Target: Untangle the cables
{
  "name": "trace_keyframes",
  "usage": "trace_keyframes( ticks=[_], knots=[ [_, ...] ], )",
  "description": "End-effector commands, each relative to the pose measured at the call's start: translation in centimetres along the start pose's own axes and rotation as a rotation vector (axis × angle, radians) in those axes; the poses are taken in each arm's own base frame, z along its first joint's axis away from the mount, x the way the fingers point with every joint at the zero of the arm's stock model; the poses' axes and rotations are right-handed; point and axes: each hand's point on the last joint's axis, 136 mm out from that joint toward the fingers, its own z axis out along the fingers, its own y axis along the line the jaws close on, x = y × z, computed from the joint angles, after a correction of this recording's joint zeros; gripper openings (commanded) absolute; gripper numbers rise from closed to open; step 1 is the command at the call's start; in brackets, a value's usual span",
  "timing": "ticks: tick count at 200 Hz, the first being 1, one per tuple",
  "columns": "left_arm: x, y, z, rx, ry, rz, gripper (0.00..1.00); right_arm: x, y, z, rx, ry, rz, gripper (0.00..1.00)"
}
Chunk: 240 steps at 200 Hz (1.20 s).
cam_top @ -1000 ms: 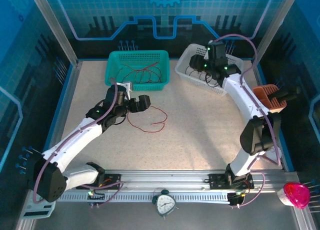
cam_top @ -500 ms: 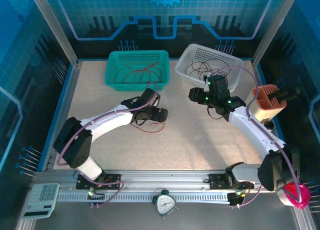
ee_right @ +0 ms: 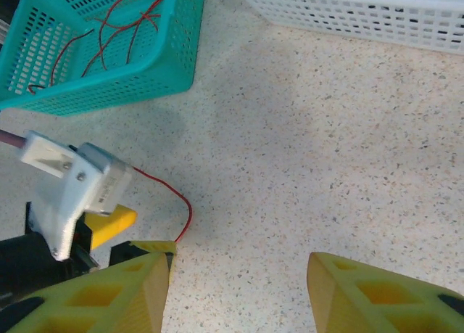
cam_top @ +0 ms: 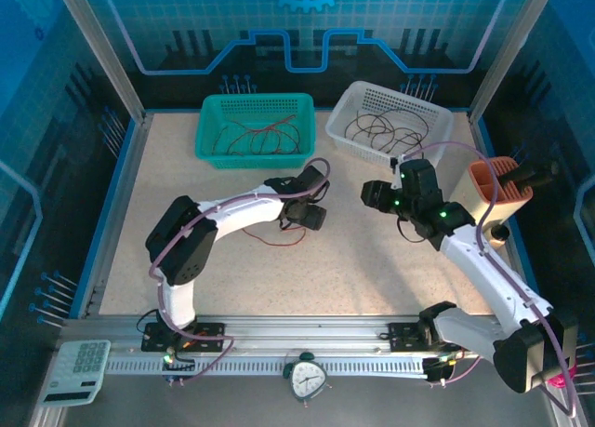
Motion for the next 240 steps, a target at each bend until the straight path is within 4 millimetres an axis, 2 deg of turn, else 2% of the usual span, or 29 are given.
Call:
trace_keyframes(
  ticks=[1, 21, 86, 148, 174, 190, 203, 216, 240],
  knots=[
    [0.8, -0.1, 0.5, -0.036, 0.047, 0.039, 0.65, -0.2, -1.0, -0.7, 0.026, -0.02, 0.019, 0.54],
    [1.3, -0.4, 1.1, -0.038, 0.065, 0.039, 0.6, -0.6, -1.1, -0.8, 0.027, -0.029, 0.022, 0.54],
    [2.9, -0.8, 2.7, -0.049, 0.108, 0.045, 0.52, -0.6, -0.9, -0.8, 0.009, -0.024, 0.036, 0.54],
    [3.1, -0.7, 3.7, -0.056, 0.115, 0.043, 0.44, -0.8, -0.8, -1.3, 0.002, -0.037, 0.034, 0.54],
    [3.0, -0.7, 3.7, -0.062, 0.11, 0.038, 0.31, -1.2, -0.5, -1.8, -0.007, -0.05, 0.03, 0.54],
    [2.6, -0.6, 3.0, -0.065, 0.093, 0.038, 0.12, -1.3, -0.3, -2.1, -0.015, -0.054, 0.024, 0.54],
    [1.7, -0.4, 1.7, -0.068, 0.062, 0.038, 0.0, -1.5, -0.1, -2.3, -0.022, -0.057, 0.023, 0.54],
    [0.6, -0.2, -0.1, -0.072, 0.023, 0.044, 0.0, -1.5, 0.1, -2.4, -0.029, -0.058, 0.019, 0.54],
    [-2.2, -0.1, -5.1, -0.057, -0.077, 0.053, 0.0, -1.6, 0.4, -2.5, -0.043, -0.058, 0.021, 0.54]
  ],
)
